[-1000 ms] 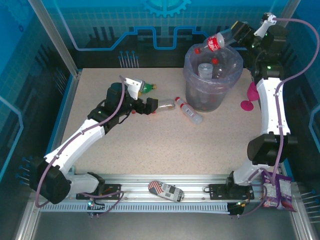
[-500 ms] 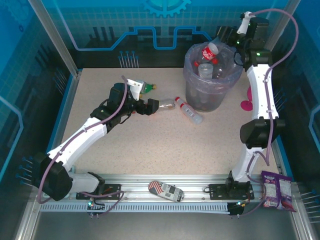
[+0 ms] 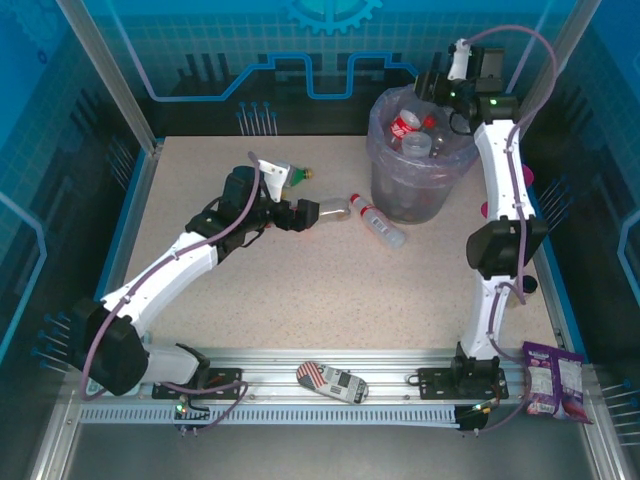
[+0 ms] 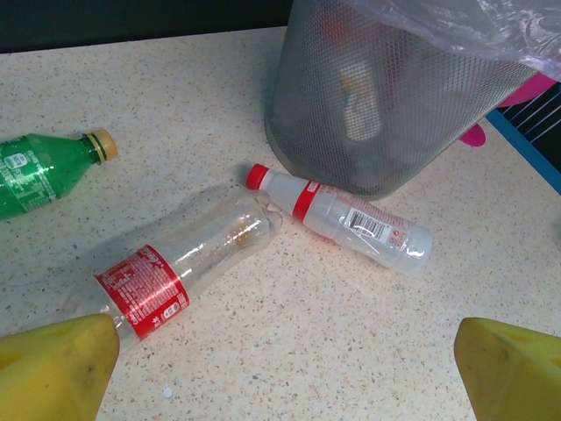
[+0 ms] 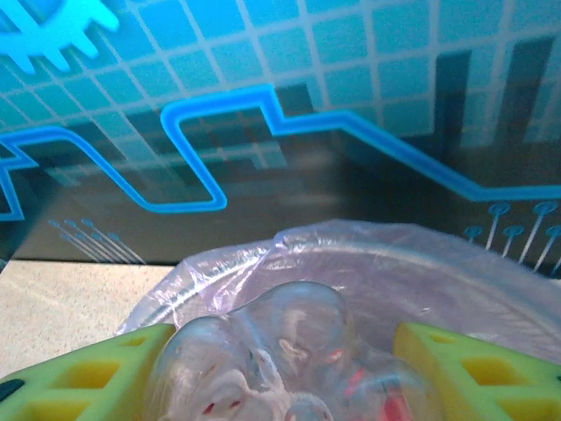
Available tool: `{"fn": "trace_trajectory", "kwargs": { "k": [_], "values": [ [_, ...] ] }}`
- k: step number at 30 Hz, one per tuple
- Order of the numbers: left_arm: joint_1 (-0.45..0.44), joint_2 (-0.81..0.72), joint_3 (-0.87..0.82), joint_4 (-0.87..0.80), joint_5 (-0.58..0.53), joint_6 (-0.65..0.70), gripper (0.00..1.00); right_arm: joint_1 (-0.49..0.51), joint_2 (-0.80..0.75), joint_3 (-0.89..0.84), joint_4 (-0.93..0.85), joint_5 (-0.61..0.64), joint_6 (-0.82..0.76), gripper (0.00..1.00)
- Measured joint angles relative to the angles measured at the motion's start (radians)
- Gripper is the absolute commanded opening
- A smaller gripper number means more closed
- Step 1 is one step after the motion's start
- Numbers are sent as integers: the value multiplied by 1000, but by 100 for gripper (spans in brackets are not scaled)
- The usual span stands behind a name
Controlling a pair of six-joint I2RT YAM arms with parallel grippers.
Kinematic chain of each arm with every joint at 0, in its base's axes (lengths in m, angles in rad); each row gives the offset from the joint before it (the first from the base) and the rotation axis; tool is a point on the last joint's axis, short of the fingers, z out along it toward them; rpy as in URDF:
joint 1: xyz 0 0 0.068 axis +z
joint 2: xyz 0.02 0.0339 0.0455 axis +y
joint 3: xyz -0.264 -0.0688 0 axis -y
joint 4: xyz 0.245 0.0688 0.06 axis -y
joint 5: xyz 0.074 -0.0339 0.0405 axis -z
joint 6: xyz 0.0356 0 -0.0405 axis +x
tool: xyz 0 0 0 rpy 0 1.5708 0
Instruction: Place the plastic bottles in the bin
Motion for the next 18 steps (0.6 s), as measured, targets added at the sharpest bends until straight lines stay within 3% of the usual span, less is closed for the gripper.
{"fn": "trace_trajectory", "kwargs": {
  "k": [12, 18],
  "values": [
    [0, 39, 12, -17, 8, 0, 99, 9, 55, 38, -9, -44, -20, 50],
    [0, 57, 30, -20, 18, 0, 99, 55, 59, 53, -35, 29, -98, 50]
  ]
}}
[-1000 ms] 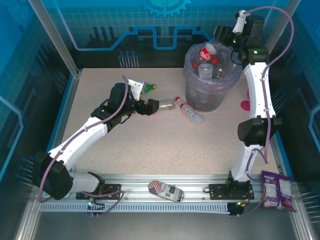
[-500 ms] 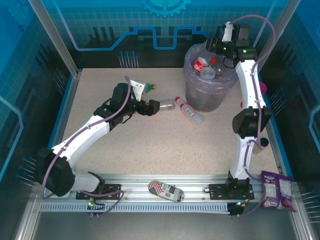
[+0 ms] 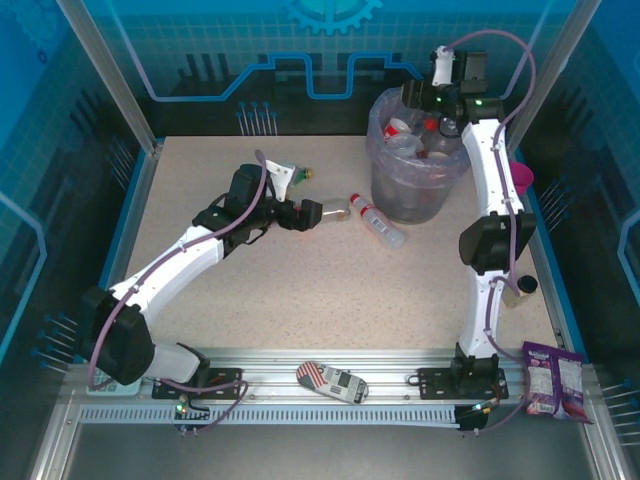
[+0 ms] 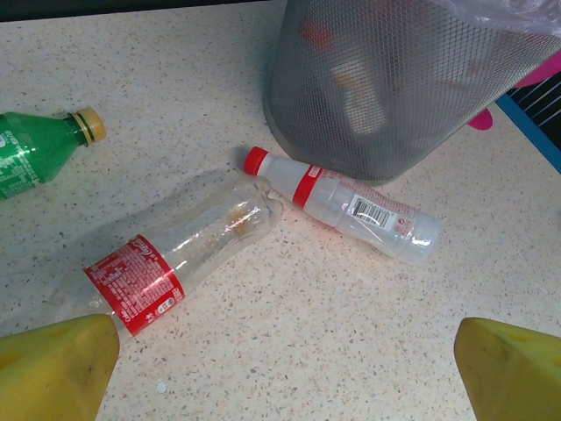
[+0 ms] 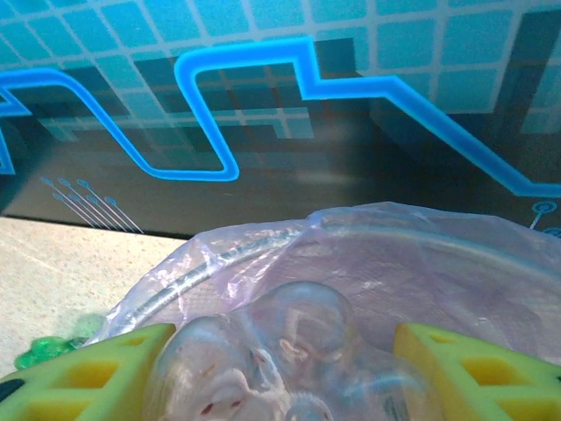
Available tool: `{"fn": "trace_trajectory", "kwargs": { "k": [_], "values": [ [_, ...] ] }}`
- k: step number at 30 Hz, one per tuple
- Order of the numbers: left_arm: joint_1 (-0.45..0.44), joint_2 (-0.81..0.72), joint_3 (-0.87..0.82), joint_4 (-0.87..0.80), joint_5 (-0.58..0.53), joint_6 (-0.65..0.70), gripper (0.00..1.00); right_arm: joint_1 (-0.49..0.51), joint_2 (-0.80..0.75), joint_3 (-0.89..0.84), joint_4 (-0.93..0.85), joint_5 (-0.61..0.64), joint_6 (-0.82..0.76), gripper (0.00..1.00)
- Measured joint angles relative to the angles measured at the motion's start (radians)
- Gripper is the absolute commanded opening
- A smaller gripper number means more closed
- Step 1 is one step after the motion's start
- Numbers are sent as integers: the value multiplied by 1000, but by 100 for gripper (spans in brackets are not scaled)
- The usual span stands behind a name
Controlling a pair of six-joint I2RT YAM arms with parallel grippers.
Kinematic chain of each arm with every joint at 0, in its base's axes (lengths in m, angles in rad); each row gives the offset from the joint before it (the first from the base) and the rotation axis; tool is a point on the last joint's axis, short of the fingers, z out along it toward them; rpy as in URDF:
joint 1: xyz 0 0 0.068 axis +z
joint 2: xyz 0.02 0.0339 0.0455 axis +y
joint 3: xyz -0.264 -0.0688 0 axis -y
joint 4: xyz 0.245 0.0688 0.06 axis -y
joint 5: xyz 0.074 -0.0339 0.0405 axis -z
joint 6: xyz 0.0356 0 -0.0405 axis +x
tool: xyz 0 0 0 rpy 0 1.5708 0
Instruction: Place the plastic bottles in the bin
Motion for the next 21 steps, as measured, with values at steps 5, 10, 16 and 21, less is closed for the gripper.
{"fn": "trace_trajectory", "kwargs": {
  "k": [5, 10, 16, 21],
  "values": [
    [0, 8, 0, -1, 8, 0, 99, 27, 8, 6, -37, 29, -45, 51],
    [0, 8, 0, -3, 12, 0, 99, -3, 30, -4, -73, -7, -20, 53],
    [0, 8, 1, -4, 13, 0, 99, -24, 34, -10, -80, -46, 8, 57],
    [0, 14, 1, -4, 13, 0, 99, -35, 34, -10, -90, -59, 27, 58]
  ]
}}
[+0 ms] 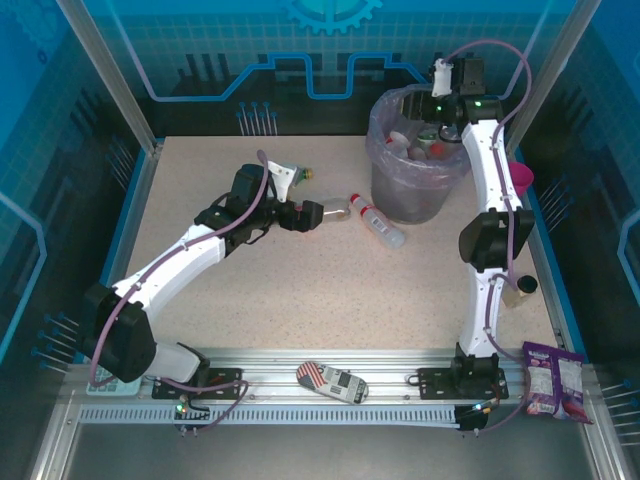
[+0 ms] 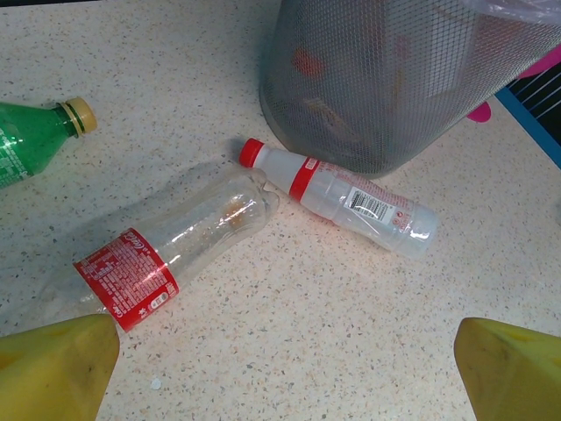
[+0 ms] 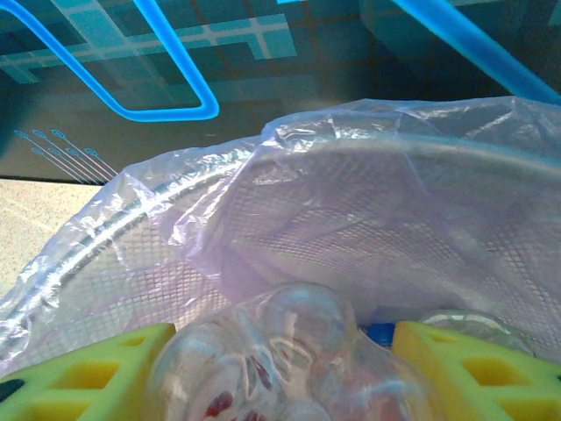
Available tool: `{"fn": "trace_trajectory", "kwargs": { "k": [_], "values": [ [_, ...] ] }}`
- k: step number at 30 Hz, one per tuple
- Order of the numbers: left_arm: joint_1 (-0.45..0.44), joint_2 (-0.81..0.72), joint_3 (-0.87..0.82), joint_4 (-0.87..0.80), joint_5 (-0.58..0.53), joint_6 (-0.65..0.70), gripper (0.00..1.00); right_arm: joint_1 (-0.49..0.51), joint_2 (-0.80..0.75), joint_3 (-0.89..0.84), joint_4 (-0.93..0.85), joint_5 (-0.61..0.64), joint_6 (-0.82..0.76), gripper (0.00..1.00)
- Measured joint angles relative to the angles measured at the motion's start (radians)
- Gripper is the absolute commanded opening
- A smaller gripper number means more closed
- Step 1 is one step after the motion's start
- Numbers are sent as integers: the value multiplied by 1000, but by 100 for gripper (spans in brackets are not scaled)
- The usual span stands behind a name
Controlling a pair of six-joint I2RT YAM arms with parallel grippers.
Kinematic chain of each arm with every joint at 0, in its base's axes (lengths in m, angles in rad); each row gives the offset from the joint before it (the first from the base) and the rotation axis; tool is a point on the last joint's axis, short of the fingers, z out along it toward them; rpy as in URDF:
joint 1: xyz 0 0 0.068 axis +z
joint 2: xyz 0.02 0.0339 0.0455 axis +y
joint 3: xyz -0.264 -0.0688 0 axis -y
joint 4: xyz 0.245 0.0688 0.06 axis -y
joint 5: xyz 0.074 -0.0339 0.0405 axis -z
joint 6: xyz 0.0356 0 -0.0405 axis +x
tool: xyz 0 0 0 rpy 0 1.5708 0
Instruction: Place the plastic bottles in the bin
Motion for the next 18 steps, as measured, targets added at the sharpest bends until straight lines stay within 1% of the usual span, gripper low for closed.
{"fn": "trace_trajectory", "kwargs": {
  "k": [4, 10, 14, 18],
  "values": [
    [0, 2, 0, 0, 2, 0, 99, -3, 3, -2, 0, 0, 12, 60],
    [0, 2, 0, -12, 2, 1, 99, -4, 4, 5, -9, 0, 19, 71],
    [4, 3, 10, -39, 1, 4, 99, -5, 11, 74, -85, -24, 28, 82],
    [19, 22, 48, -68, 1, 19, 99, -17, -11, 112, -107, -33, 37, 88]
  ]
}}
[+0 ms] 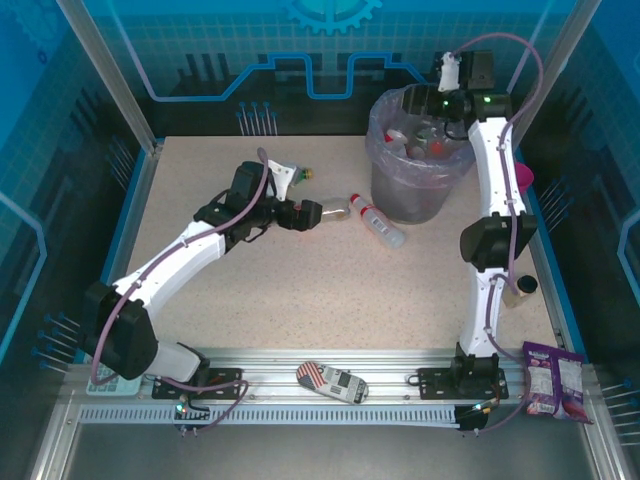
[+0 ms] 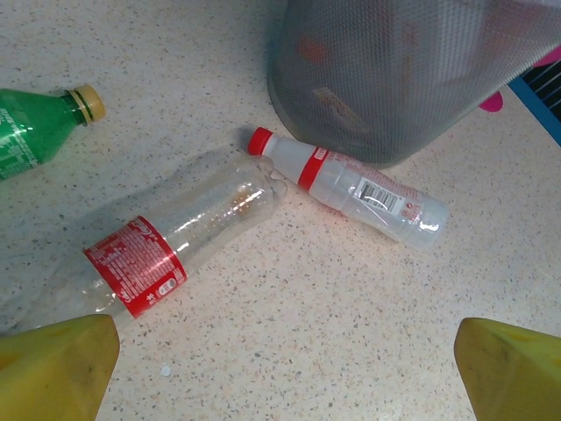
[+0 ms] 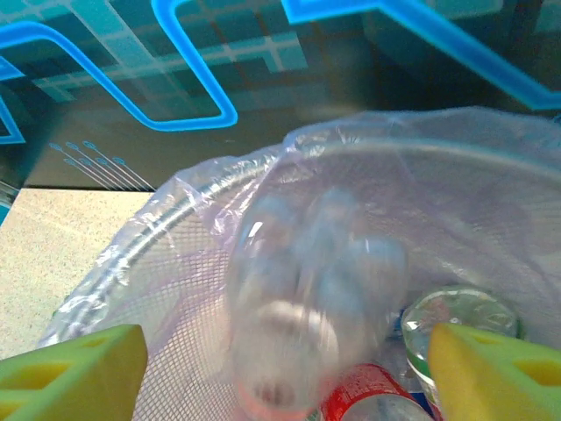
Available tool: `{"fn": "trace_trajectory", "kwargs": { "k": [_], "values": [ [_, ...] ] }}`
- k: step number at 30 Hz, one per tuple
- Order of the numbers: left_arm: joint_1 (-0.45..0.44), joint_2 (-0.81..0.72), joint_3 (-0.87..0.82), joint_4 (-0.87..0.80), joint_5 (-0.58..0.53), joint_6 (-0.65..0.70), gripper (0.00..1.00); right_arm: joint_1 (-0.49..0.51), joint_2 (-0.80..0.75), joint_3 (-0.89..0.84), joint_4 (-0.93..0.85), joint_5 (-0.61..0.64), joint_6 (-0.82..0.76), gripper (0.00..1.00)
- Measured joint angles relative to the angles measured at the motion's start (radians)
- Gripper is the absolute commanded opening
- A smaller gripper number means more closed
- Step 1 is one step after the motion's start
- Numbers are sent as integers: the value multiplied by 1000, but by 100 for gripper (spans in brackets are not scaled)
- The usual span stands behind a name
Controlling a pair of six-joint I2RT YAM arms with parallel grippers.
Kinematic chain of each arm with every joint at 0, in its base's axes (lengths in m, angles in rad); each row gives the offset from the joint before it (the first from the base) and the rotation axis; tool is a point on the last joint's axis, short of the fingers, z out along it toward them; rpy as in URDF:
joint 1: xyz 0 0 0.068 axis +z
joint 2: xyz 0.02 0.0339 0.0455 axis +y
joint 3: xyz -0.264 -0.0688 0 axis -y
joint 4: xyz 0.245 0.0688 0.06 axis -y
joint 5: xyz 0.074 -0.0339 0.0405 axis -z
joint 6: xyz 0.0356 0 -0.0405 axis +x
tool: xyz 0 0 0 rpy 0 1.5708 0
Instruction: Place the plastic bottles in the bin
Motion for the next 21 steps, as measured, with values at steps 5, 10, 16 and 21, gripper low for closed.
{"fn": "trace_trajectory", "kwargs": {
  "k": [5, 10, 16, 21],
  "values": [
    [26, 74, 76, -43, -7, 50, 99, -36, -91, -26, -10, 3, 0, 88],
    [40, 195, 154, -97, -21, 124, 99, -60, -257, -163, 4, 9, -2, 88],
    [47, 325, 214, -158, -23, 250, 99, -61, -504, -441, 55, -14, -7, 88],
    [74, 407, 256, -194, -23, 333, 99, -61, -672, -673, 102, -42, -3, 87]
  ]
}}
